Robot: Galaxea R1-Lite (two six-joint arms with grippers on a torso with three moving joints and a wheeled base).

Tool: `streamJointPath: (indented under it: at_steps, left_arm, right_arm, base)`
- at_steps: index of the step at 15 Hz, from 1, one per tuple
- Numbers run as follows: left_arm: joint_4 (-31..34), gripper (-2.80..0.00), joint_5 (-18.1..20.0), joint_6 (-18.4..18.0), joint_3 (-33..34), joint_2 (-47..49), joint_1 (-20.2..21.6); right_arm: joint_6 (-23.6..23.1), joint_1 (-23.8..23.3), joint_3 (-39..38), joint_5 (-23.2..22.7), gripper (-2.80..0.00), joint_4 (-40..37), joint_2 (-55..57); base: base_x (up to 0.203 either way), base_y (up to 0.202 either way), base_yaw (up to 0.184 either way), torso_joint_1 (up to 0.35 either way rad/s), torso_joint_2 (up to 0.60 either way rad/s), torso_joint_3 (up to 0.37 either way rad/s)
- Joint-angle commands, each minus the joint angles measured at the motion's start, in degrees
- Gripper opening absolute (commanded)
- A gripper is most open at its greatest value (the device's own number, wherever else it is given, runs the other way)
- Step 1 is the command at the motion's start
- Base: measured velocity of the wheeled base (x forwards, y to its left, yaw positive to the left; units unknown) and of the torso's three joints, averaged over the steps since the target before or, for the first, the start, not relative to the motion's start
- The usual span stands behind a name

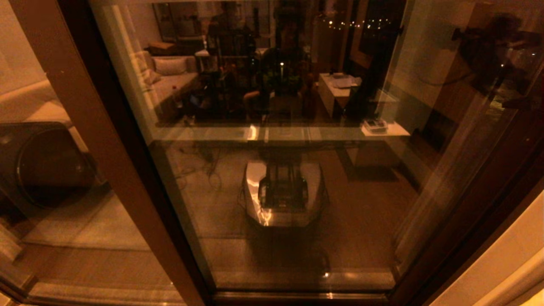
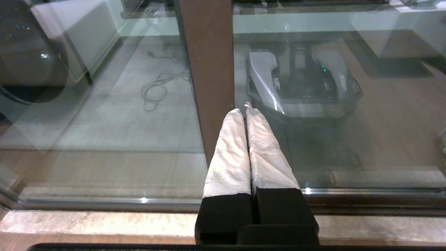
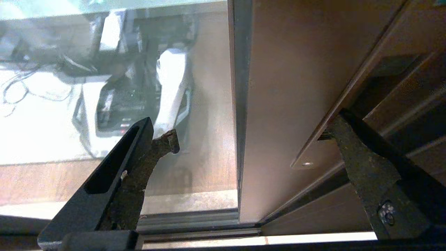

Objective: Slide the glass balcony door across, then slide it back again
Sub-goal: Open the slid door

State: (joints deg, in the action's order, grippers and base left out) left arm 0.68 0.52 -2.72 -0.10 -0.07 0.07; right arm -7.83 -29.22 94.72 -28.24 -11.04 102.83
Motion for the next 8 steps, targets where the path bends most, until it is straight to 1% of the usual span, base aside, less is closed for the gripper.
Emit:
streamJointPath:
  at_steps: [1,8]
  left_arm:
    - [0.0,-2.80,0.0,0.0,0.0,0.0,0.0]
    - [0.0,-2.80,0.0,0.0,0.0,0.0,0.0]
  right_arm:
    - [-0.1,0.1,-0.5,-0.2,0.00,-0.2,-0.6]
    - [-0.2,2.2,-2.9,-0.1,0.00,-0.2,-2.5]
  base:
    - [0.000,0.000,0.000,0.000,0.00,0.000]
    - [0.000,0.000,0.000,0.000,0.00,0.000]
